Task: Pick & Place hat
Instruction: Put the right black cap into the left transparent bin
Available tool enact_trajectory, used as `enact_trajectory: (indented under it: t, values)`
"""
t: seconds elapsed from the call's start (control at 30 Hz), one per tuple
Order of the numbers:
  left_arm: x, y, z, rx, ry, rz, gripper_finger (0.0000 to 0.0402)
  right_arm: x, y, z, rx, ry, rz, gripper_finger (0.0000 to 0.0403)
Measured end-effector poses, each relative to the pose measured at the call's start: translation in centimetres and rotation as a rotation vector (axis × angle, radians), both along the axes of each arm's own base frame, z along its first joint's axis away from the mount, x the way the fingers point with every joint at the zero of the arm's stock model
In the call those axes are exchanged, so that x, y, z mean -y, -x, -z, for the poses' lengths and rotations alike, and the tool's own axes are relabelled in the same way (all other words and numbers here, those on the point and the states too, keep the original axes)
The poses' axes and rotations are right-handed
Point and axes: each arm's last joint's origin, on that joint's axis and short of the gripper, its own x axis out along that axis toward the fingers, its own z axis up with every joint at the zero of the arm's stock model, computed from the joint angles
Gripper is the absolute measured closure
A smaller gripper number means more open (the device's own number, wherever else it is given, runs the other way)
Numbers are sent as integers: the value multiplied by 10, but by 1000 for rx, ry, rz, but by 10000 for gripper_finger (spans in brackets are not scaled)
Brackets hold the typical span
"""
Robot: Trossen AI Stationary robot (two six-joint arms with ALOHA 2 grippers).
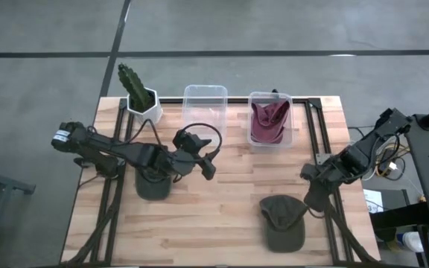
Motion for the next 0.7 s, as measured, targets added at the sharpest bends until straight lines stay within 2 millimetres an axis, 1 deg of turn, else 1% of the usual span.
enact_trajectory:
  t: [0.1, 0.2, 0.3, 0.5, 0.6, 0.7]
  values:
    - [-1, 0, 7, -24, -16, -10, 189, -2, 2, 4, -67, -51, 18, 371]
    - [-2, 2, 16, -48, -43, -44, 189, -2, 3, 5, -91, -65, 55, 348]
    - [-4, 3, 24, -68, -68, -84, 189, -2, 3, 6, -109, -73, 110, 319]
    - [-4, 4, 30, -82, -78, -95, 189, -3, 2, 12, -159, -96, 260, 256]
    - [-5, 5, 35, -95, -82, -95, 189, -7, -4, 20, -134, -144, 309, 225]
    - [-5, 6, 39, -106, -83, -96, 189, -12, -10, 36, -101, -201, 339, 196]
